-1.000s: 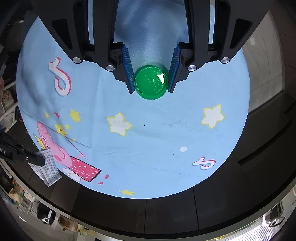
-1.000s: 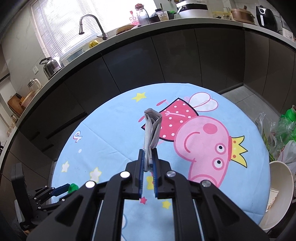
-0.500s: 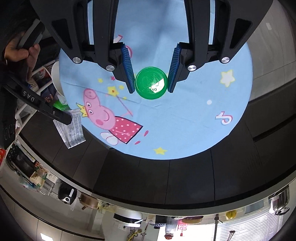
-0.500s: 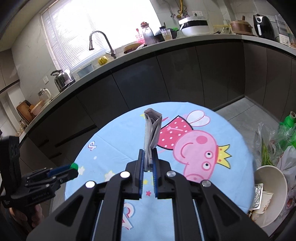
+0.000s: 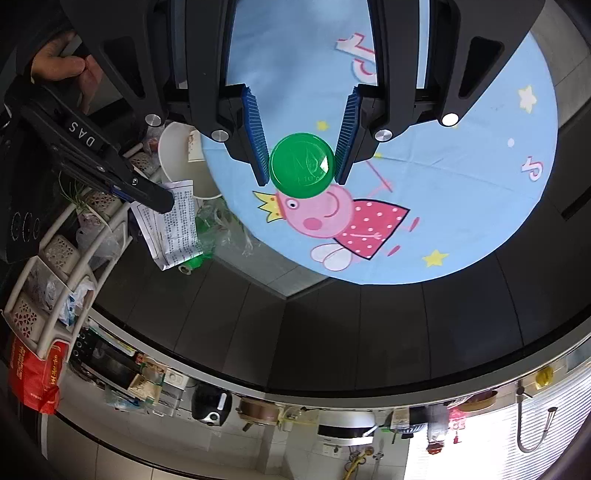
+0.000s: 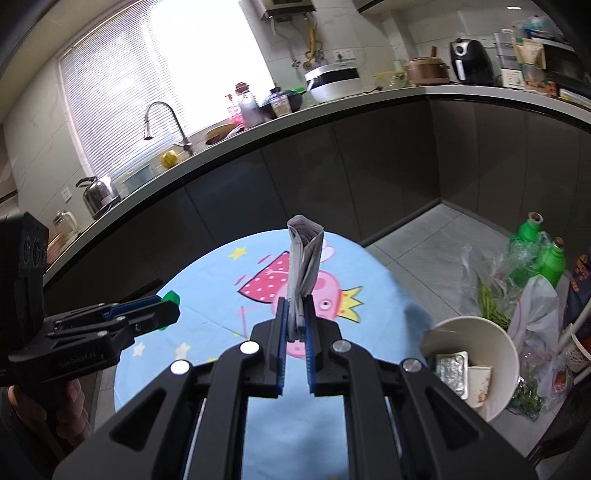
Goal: Collect trash
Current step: 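Carry the green lid and grey folded paper over the white bucket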
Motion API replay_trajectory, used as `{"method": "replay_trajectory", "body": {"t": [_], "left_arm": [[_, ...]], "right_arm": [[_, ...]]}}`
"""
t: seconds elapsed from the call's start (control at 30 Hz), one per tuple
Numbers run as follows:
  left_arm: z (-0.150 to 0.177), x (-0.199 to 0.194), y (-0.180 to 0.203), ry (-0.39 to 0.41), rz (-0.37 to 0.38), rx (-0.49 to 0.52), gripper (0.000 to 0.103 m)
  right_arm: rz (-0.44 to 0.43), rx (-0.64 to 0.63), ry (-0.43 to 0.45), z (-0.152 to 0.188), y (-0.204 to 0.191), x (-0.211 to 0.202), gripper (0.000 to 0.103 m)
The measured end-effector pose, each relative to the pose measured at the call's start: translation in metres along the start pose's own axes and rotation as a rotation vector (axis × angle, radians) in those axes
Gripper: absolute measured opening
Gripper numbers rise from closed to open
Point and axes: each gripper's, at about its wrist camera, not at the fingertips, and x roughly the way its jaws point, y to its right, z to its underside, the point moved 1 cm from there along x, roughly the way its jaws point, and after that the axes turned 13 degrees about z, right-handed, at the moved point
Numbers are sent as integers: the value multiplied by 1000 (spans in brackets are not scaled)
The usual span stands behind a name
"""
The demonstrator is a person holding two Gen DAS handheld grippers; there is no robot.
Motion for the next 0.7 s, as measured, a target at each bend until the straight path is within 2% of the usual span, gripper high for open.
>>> {"method": "replay_trajectory", "body": {"t": [0.27, 0.7], "left_arm": [[-15, 32, 44, -31, 72, 77, 34], [-24, 86, 88, -118, 134, 145, 34]], "right_arm": [[65, 85, 12, 14, 54, -16, 10], [119, 183, -30, 35, 113, -6, 12]]}}
